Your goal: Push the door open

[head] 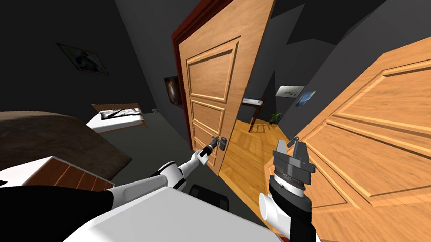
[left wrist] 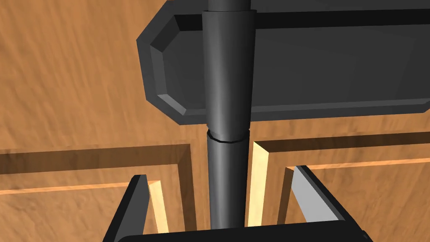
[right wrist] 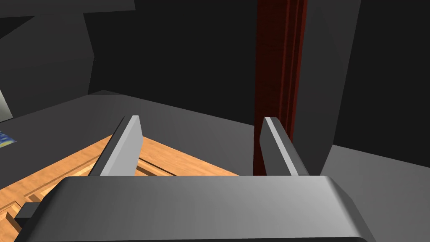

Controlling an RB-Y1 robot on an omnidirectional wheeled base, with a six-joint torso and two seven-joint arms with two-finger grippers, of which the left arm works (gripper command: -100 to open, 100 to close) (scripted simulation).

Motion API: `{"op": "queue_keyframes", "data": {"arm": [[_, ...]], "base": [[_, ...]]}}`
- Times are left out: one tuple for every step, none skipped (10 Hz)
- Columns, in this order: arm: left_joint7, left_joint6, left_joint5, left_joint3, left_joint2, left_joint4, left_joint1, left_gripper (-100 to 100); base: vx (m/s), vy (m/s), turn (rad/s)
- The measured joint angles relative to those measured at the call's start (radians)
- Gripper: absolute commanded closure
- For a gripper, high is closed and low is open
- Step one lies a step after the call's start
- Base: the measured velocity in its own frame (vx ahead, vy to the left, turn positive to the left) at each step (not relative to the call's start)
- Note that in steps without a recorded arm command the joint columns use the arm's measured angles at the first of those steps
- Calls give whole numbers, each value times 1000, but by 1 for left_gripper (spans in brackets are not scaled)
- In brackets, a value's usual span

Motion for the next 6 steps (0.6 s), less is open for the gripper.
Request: {"op": "queue_keyframes", "data": {"arm": [[0, -1, 0, 0, -1, 1, -1, 100], [0, 0, 0, 0, -1, 0, -1, 100], [0, -2, 1, 2, 0, -3, -6, 100], [1, -1, 1, 2, 0, -3, -7, 100], [0, 0, 1, 2, 0, -4, -7, 100], [0, 0, 1, 2, 0, -4, -7, 100]], "base": [[-13, 2, 5], [-24, 12, -11], [-12, 10, -18], [0, 0, 0], [0, 0, 0], [0, 0, 0]]}}
